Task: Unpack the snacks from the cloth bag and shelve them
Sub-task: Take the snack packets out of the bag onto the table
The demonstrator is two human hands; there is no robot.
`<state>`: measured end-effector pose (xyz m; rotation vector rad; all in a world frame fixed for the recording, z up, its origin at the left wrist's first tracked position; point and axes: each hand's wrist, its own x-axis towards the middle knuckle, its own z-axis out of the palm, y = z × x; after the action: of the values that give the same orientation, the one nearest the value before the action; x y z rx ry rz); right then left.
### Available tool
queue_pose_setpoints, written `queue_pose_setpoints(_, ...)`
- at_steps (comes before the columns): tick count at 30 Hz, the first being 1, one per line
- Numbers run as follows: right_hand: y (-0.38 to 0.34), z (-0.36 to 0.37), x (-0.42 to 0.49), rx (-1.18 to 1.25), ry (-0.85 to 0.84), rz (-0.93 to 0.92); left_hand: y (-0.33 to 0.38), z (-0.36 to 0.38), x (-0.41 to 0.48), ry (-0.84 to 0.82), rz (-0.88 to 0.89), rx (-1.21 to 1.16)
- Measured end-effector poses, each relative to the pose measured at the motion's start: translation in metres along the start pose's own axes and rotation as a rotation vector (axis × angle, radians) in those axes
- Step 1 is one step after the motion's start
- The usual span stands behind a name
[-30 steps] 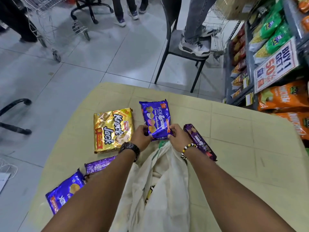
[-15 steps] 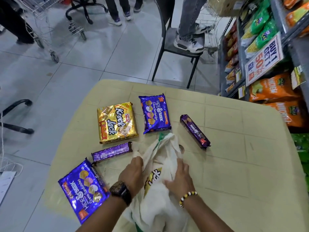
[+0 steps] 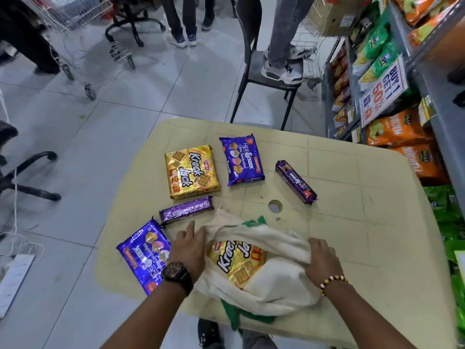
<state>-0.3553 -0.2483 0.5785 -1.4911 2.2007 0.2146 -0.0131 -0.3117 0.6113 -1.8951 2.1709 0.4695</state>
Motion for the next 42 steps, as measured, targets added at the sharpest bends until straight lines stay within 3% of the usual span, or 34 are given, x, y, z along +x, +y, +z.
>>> queue_pose_setpoints(2,-0.026,0.002,-0.022,0.224,0.175,-0.206,0.003,0.004,-0.012,0.095,0.168,0.044)
queue_pose_setpoints(3,-0.041,0.004,-0.035,0.305,0.173,-0.299,0.006,0.009,-0.020,0.118,0.297,0.053)
queue_pose_setpoints(6,-0.075,0.020,-0.073,0.185,-0.098,-0.517,0.005,0.037,-0.047,-0.005,0.628,0.114)
queue_pose_setpoints(8,-0.081,0.035,-0.085,-0.090,-0.216,-0.568,-0.008,0.048,-0.059,-0.178,0.600,0.205)
queue_pose_setpoints(11,-0.077,0.045,-0.095,-0.317,-0.375,-0.446,-0.035,0.057,-0.067,-0.420,0.456,0.301)
queue_pose_setpoints(15,-0.067,0.052,-0.105,-0.317,-0.632,-0.282,-0.050,0.054,-0.070,-0.562,0.324,0.224)
queue_pose_setpoints(17,-0.073,0.049,-0.104,-0.125,-0.543,-0.225,-0.043,0.045,-0.066,-0.519,0.258,0.042)
queue_pose_setpoints(20,-0.093,0.046,-0.099,0.267,-0.256,-0.074,-0.030,0.040,-0.052,-0.371,0.186,-0.336)
queue_pose_setpoints(24,-0.119,0.049,-0.086,0.530,-0.181,0.101,-0.022,0.040,-0.032,-0.248,-0.073,-0.630)
queue_pose_setpoints(27,-0.131,0.052,-0.078,0.695,-0.028,0.209,-0.025,0.039,-0.018,-0.174,-0.254,-0.817)
queue_pose_setpoints(30,-0.133,0.057,-0.071,0.873,-0.032,0.333,-0.029,0.040,-0.010,-0.223,-0.324,-1.058)
queue_pose_setpoints(34,-0.131,0.067,-0.064,1.031,-0.142,0.384,-0.031,0.049,-0.011,-0.375,-0.227,-0.925)
queue_pose_setpoints(38,-0.132,0.064,-0.062,1.049,-0.084,0.381,-0.024,0.052,0.001,-0.448,-0.083,-0.859)
queue_pose_setpoints(42,-0.128,0.049,-0.059,1.128,0.014,0.366,-0.033,0.072,0.020,-0.587,-0.190,-1.028)
